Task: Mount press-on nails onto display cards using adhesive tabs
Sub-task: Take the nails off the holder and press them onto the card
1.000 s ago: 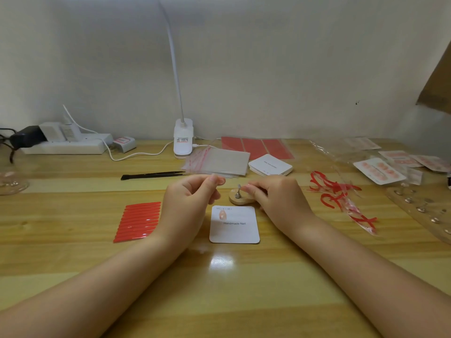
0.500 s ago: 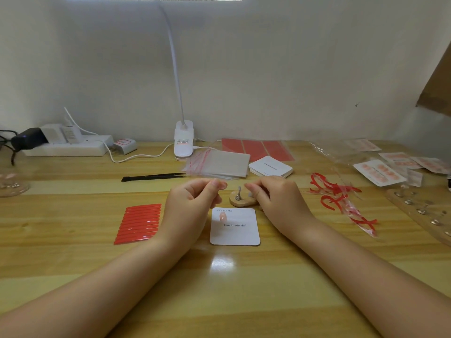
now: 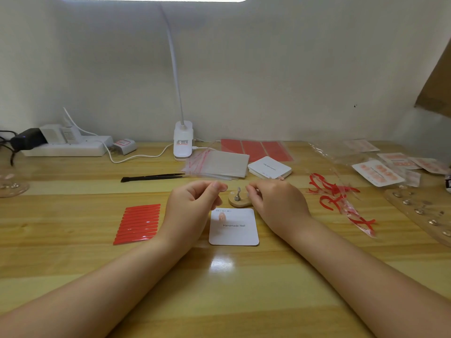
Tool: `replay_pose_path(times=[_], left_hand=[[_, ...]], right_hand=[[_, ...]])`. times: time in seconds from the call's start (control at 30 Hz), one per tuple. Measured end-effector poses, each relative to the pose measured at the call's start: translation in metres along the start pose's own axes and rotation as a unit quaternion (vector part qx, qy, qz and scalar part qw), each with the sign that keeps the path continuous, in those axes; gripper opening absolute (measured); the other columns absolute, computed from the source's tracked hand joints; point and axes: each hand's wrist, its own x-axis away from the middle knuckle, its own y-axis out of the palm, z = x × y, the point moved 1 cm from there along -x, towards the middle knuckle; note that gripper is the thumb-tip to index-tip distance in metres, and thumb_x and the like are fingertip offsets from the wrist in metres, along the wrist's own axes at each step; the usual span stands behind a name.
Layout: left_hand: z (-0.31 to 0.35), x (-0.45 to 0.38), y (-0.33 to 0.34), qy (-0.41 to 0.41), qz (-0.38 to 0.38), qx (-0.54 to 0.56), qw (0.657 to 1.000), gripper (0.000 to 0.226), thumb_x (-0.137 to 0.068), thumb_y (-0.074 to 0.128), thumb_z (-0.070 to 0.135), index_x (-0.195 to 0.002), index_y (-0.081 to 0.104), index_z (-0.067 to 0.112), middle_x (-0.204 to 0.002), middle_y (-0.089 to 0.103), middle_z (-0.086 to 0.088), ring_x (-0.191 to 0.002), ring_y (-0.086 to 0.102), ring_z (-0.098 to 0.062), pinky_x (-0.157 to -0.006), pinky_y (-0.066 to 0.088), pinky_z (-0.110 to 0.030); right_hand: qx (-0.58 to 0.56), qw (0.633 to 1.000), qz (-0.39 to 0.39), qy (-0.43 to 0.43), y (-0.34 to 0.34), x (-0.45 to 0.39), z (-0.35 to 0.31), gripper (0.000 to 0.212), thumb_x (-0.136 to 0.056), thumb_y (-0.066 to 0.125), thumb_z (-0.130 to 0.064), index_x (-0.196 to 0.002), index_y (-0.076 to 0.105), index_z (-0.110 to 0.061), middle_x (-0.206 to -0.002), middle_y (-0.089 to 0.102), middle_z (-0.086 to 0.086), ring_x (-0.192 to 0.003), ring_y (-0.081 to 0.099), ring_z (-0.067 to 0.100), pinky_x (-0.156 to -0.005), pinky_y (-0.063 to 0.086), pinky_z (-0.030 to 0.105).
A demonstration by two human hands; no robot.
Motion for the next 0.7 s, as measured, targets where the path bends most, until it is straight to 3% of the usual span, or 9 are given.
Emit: replay_pose_path(times=[0.1,0.3,0.47,0.6,0.7], left_hand=[[0.0001,-0.0001,0.0002,-0.002,-0.002,-0.002,1.000,0.017,-0.093,0.062,0.020,-0.086,0.076,0.016,-0.054,0.060,0.014,-0.057,0.054,0.003,-0.058,0.041,-0.005],[-0.0009,0.0001,-0.0005,-0.002,-0.003,-0.007,1.000,0.016,-0.093,0.061,0.022,-0.086,0.076,0.019,-0.055,0.061,0.016,-0.058,0.055,0.004,-0.057,0.040,-0.005],[-0.0024,-0.0007,-0.0016,0.003,-0.004,-0.009,1.000,0.016,-0.092,0.061,0.025,-0.085,0.075,0.023,-0.057,0.062,0.015,-0.059,0.055,0.002,-0.058,0.042,-0.006],[-0.0031,-0.0006,-0.0015,0.005,-0.005,-0.009,1.000,0.016,-0.092,0.061,0.025,-0.084,0.075,0.025,-0.057,0.062,0.015,-0.060,0.056,0.002,-0.058,0.042,-0.006],[-0.0037,-0.0006,-0.0020,0.007,-0.006,-0.001,1.000,0.016,-0.092,0.062,0.026,-0.084,0.075,0.025,-0.058,0.062,0.014,-0.059,0.055,0.002,-0.059,0.043,-0.007]], right_hand=[[-0.012,1.000,-0.012,0.007,0.0003,0.0003,-0.0003,0.027,-0.097,0.048,-0.029,-0.101,0.068,-0.012,-0.090,0.070,0.004,-0.084,0.064,0.029,-0.067,0.051,0.036],[-0.053,0.998,0.007,0.013,-0.0013,0.0017,0.0006,0.021,-0.092,0.059,-0.027,-0.104,0.070,-0.014,-0.075,0.067,0.000,-0.072,0.062,0.024,-0.059,0.050,0.033],[-0.052,0.999,0.017,-0.005,-0.0023,0.0025,0.0011,0.031,-0.093,0.059,-0.030,-0.121,0.066,-0.018,-0.080,0.069,0.000,-0.074,0.063,0.021,-0.059,0.050,0.032],[-0.065,0.998,-0.001,0.000,-0.0028,0.0020,0.0020,0.046,-0.094,0.058,-0.033,-0.139,0.052,-0.025,-0.082,0.067,0.000,-0.078,0.061,0.020,-0.063,0.050,0.032],[-0.090,0.995,0.045,0.002,-0.0077,0.0053,-0.0030,0.036,-0.090,0.061,-0.028,-0.125,0.063,-0.019,-0.070,0.059,-0.007,-0.069,0.056,0.017,-0.057,0.042,0.029]])
